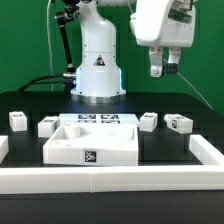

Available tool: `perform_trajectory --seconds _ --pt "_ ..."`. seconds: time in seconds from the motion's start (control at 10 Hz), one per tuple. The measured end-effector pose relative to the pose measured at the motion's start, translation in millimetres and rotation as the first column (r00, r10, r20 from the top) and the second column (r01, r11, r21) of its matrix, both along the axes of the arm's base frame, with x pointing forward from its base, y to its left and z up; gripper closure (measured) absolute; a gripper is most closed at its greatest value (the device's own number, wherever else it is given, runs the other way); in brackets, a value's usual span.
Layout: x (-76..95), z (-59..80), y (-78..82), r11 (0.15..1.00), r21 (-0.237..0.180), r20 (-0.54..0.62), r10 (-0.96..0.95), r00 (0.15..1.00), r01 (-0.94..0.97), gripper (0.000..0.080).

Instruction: Assemble square table

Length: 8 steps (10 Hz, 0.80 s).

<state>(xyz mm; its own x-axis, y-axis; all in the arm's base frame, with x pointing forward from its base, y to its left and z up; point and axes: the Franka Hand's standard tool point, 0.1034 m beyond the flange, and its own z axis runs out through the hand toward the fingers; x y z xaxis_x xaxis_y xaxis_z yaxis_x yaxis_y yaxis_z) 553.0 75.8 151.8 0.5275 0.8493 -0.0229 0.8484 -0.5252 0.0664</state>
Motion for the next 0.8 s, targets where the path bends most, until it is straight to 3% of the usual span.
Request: perform_trajectory --seconds 0.6,0.8 --pt "-0.3 -1.8 -0.8 1.000 -0.010 -0.001 0.024 1.000 -0.024 0.0150" --pt "-6.3 -7.9 -16.2 0.986 -0.014 -0.017 0.167 0.986 -0.168 0.0150"
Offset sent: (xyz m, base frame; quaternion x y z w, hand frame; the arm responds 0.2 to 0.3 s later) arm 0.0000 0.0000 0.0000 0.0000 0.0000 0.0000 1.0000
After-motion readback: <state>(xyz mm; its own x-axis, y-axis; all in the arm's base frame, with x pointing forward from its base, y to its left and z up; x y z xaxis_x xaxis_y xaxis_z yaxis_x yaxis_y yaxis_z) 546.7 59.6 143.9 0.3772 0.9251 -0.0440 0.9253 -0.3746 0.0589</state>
